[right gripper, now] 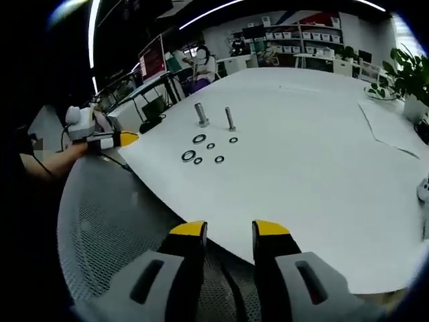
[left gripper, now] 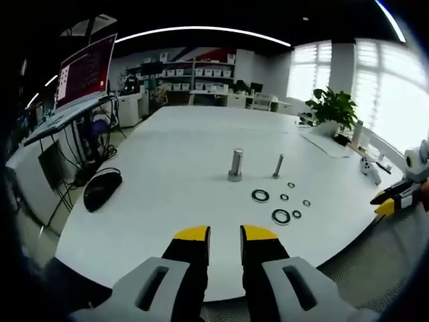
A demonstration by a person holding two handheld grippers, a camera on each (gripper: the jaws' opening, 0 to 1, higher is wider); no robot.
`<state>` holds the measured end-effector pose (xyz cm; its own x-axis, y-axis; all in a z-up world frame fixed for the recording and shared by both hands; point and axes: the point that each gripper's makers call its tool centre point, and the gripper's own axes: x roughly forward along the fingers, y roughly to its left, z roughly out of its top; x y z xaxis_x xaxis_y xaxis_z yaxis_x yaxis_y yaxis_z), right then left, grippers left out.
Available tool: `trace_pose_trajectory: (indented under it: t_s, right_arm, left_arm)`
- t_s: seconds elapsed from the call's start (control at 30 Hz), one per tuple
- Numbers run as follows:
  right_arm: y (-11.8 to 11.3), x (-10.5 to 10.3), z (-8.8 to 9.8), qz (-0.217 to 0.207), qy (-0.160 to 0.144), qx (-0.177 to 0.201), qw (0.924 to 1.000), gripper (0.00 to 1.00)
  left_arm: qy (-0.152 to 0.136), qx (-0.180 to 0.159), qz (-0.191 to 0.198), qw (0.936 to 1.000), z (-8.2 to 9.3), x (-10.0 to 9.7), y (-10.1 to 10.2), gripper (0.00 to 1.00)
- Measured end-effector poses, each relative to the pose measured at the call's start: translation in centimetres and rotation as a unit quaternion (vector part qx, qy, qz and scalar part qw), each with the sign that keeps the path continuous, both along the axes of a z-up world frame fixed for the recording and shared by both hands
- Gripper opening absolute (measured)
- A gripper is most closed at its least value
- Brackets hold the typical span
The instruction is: Place the washer onto the threaded stud by aligning its center hole with the stud, sliding it down to the base, and recovering from edge contact or off-axis alignment until the washer reaches the visible bottom stop.
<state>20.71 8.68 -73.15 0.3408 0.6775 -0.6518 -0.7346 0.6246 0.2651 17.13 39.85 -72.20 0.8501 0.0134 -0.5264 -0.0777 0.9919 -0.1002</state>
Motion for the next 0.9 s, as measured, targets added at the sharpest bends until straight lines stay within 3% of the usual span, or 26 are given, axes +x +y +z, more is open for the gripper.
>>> trace_pose_trajectory:
  t_s: [0.27,0.43,0.57,0.67,0.73,0.8,0.9]
  right_arm:
    - [1.7,3.3,3.1,0.034,-0.024,0.008,0.9991,0.27]
    - [3.9,4.0,4.6,0.071,-0.045,0.007,0.9964,0.27]
    - [5.5,4.0,4.2,0.123,-0.051,-0.024,0.9908,0.26]
    - [6.9,3.8,3.9,0.141,-0.042,-0.029,0.9887,0.24]
    - [7.8,3.2,3.4,0.176,-0.030,-0.034,0.9833,0.20]
    - [8.7,3.5,3.0,0.175,-0.025,-0.042,0.9834,0.19]
    - [9.8,2.8,2.6,0.210,-0.015,-0.047,0.9764,0.17]
  left_arm:
    - [0.010,0.001,-0.007,0.9999,-0.3,-0.1,-0.2,0.15]
    - [0.016,-0.004,-0.009,0.9998,-0.5,-0.2,-0.3,0.15]
    - [0.011,-0.009,-0.014,0.9998,-0.3,-0.2,-0.5,0.15]
    - [0.016,-0.009,-0.015,0.9997,-0.5,-0.2,-0.5,0.15]
    - [0.013,-0.005,-0.019,0.9997,-0.4,-0.1,-0.5,0.15]
    - [0.009,-0.007,-0.020,0.9997,-0.3,-0.1,-0.6,0.15]
    - [0.012,-0.007,-0.016,0.9998,-0.4,-0.2,-0.5,0.15]
